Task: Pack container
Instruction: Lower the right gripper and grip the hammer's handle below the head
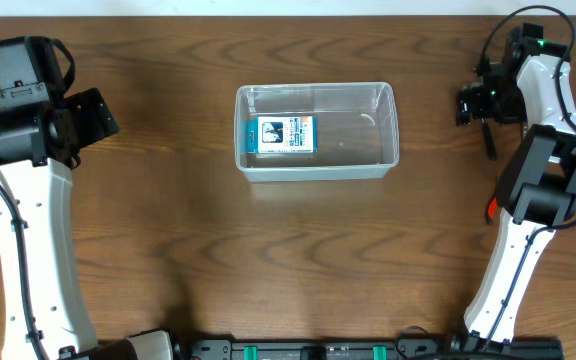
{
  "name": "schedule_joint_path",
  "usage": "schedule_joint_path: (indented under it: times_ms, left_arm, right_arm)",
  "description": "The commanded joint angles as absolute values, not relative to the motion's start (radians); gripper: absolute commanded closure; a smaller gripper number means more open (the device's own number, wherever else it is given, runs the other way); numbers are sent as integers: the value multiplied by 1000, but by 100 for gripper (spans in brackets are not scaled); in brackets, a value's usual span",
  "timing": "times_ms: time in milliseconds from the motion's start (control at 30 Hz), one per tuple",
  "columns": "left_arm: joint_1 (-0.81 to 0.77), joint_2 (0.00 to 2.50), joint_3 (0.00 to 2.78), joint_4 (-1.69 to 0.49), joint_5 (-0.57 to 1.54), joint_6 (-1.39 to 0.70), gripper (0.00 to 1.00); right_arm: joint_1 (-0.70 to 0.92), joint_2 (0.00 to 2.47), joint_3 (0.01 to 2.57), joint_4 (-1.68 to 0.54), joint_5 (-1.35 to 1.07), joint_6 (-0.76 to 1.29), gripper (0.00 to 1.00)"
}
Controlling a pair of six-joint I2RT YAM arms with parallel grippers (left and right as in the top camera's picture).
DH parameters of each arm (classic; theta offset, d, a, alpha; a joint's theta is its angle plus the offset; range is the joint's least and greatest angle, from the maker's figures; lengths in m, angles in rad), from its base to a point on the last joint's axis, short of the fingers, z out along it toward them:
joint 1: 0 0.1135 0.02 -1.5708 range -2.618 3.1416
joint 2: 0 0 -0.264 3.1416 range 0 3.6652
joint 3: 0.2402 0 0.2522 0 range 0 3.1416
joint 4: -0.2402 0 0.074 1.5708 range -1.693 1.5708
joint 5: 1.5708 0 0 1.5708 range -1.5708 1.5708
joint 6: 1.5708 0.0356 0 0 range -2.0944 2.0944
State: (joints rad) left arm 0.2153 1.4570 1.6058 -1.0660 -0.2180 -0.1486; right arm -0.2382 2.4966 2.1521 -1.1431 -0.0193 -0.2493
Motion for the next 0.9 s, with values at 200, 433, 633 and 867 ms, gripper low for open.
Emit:
schedule_joint_path:
  times_ms: [200,433,633,867]
  left_arm:
    - [220,1459,1608,-1065,-240,-132,2]
    - [220,1459,1608,-1065,-240,-132,2]
    - [220,1459,1608,-1065,-240,-132,2]
    - [220,1459,1608,-1065,-240,-132,2]
  right_arm:
    - [-243,2509,2153,-1126,-27,-255,28]
    - [-244,2509,2153,-1092,-27,-240,46]
    - [-244,2509,2153,-1072,-27,-240,53]
    - [-244,2509,2153,-1066,-27,-240,64]
